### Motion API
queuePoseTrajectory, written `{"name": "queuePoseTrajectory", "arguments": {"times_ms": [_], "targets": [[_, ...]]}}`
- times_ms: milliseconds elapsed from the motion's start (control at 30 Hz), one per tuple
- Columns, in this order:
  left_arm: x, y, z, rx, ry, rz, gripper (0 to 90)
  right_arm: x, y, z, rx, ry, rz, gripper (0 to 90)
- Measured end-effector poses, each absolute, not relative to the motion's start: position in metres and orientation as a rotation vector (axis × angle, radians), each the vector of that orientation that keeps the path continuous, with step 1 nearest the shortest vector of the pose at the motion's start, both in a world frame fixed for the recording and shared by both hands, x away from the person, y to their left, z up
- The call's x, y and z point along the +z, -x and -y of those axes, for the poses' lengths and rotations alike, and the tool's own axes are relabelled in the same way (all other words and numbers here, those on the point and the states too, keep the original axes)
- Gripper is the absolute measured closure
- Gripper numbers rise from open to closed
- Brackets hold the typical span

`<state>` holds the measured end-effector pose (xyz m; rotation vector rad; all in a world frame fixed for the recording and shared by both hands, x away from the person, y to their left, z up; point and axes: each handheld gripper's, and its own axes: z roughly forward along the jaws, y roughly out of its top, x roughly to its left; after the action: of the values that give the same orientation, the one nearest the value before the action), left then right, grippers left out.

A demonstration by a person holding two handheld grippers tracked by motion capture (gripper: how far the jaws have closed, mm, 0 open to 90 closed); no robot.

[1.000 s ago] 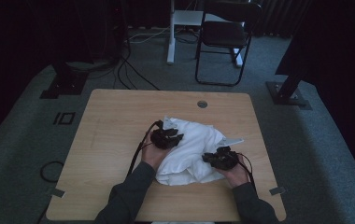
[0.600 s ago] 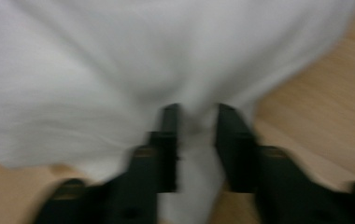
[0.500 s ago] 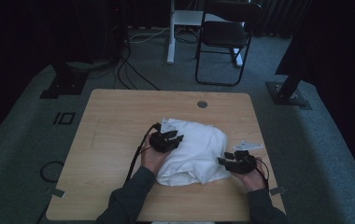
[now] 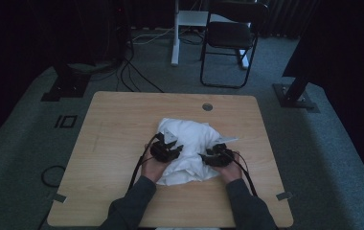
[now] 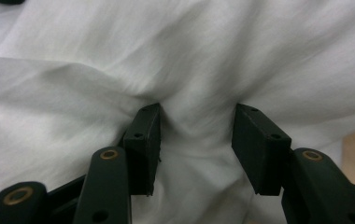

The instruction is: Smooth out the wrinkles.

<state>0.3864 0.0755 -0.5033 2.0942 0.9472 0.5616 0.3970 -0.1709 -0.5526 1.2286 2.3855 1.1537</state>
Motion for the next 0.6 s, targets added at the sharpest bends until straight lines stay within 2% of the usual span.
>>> {"name": "queuePoseTrajectory", "arguments": {"times_ms": [100,233,333,467,600], "targets": [[-0.506,-0.406,-0.093,0.583,-2.094,-1.001,65.1,-0.548,-0.412,0.152,1.174,-1.212,-2.364,48.3],[-0.511,-0.431,-0.109,0.527,-2.077,-1.051,66.3,-0.538,-0.415,0.145,1.264,-1.218,-2.319,44.5],[-0.517,-0.439,-0.105,0.52,-2.075,-1.07,66.9,-0.539,-0.415,0.143,1.229,-1.203,-2.341,44.8],[-0.527,-0.435,-0.088,0.593,-2.065,-1.095,68.2,-0.548,-0.422,0.147,1.169,-1.251,-2.337,45.3],[-0.528,-0.434,-0.088,0.569,-2.001,-1.156,70.6,-0.554,-0.434,0.151,1.09,-1.284,-2.321,49.2]]}}
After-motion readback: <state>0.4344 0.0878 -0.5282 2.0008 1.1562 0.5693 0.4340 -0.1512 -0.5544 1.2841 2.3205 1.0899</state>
